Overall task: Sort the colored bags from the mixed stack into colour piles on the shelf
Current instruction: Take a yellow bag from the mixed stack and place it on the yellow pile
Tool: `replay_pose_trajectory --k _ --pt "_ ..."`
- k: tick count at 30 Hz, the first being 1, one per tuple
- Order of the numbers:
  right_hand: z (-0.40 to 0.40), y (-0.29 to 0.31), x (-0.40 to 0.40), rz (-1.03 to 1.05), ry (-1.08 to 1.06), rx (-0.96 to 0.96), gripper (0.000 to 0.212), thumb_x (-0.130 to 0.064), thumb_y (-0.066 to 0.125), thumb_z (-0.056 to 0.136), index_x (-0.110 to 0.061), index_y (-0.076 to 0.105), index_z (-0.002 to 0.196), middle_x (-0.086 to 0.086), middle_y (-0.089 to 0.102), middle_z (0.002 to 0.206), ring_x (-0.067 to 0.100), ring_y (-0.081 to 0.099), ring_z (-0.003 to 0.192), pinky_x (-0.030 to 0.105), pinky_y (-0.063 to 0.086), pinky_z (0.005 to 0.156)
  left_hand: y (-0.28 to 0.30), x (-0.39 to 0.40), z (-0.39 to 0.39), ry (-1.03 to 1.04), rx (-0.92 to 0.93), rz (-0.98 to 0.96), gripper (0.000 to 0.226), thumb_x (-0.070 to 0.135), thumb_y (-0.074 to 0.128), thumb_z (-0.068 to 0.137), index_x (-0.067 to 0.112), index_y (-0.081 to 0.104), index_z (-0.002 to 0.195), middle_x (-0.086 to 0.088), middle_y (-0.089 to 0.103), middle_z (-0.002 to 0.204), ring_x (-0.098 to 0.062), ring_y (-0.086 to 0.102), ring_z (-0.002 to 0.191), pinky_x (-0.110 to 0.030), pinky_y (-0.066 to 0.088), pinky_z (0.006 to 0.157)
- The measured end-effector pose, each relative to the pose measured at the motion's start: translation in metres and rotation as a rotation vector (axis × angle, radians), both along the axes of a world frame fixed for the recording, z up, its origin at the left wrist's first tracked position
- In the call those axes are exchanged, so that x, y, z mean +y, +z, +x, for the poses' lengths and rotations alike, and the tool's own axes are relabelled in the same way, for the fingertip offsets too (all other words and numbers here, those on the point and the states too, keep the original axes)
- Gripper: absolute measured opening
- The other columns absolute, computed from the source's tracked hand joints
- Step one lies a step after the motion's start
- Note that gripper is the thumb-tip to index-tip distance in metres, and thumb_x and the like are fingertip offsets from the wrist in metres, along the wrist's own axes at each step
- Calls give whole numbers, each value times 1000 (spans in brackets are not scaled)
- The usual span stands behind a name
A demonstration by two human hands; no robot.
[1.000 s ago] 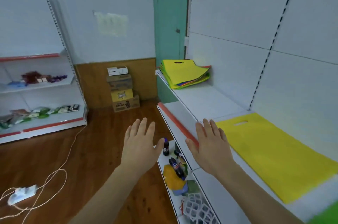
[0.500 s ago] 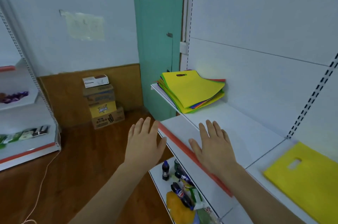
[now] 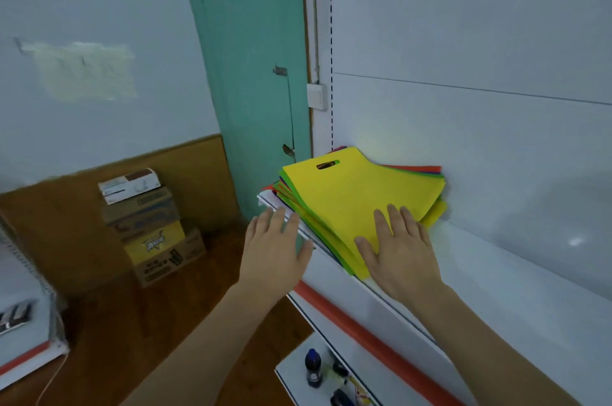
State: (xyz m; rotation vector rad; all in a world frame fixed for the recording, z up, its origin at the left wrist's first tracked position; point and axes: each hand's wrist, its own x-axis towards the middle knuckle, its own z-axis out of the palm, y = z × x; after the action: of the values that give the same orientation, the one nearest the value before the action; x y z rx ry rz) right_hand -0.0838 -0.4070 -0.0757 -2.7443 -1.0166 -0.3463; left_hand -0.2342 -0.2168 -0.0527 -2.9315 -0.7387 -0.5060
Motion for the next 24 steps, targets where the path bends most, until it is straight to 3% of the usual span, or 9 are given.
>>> replay_pose_trajectory --k 7,12,17,21,24 --pt "31 -3 46 -66 -125 56 82 -72 16 103 -20 28 165 12 21 173 34 12 161 56 19 127 -1 51 82 -143 47 -28 69 61 31 106 22 31 163 -7 26 171 -30 18 158 -53 15 129" --pt "44 -9 68 -124 -261 96 81 -75 13 101 -26 28 164 11 19 173 33 12 160 58 16 126 -10 93 138 -238 49 23 61 49 27 109 20 32 162 -7 27 171 -32 14 159 -56 13 127" --pt "40 -8 74 -118 -408 148 70 -71 18 102 -35 31 161 3 22 172 30 16 159 56 16 126 -13 126 167 -298 116 88 81 64 25 101 15 23 165 -17 20 172 -37 10 160 -63 6 126" --pt "24 -12 84 -77 -548 125 55 -60 24 106 -42 39 156 1 29 169 29 20 157 55 20 125 -19 123 168 -372 119 136 76 58 26 104 10 29 163 -17 37 165 -39 22 156 -65 4 123" --pt "13 -14 88 -27 -672 82 43 -52 37 107 -43 57 144 4 41 161 31 29 153 52 27 122 -22 116 167 -514 66 118 64 45 36 108 11 31 161 -11 53 153 -37 33 149 -63 10 124"
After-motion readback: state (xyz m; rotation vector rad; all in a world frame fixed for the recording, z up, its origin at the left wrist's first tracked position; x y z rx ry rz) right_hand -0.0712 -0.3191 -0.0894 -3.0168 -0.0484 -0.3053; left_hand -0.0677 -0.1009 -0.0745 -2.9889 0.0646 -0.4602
